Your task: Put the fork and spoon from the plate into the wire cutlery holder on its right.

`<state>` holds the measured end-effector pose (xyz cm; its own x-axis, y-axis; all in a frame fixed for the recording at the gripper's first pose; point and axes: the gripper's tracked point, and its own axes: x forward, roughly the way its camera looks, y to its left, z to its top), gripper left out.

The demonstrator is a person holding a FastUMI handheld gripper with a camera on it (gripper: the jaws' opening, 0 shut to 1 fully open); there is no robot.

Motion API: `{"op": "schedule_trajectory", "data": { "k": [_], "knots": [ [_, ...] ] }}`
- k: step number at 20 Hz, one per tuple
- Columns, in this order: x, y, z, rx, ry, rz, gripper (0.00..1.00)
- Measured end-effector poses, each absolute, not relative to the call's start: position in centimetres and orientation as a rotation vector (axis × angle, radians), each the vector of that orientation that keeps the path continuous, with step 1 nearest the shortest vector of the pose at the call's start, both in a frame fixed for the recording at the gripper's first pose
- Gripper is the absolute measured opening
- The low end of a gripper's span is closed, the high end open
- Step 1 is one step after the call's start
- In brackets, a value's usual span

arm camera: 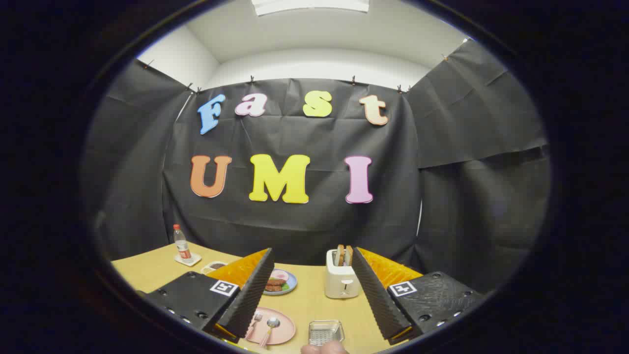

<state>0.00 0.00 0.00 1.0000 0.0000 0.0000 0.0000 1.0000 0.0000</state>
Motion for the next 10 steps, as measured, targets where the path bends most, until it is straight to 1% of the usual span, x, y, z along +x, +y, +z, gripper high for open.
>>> {"op": "schedule_trajectory", "data": {
  "k": [10],
  "knots": [
    [-0.1,1.2,-0.4,0.005,0.023,0.02,0.95]
  ]
}}
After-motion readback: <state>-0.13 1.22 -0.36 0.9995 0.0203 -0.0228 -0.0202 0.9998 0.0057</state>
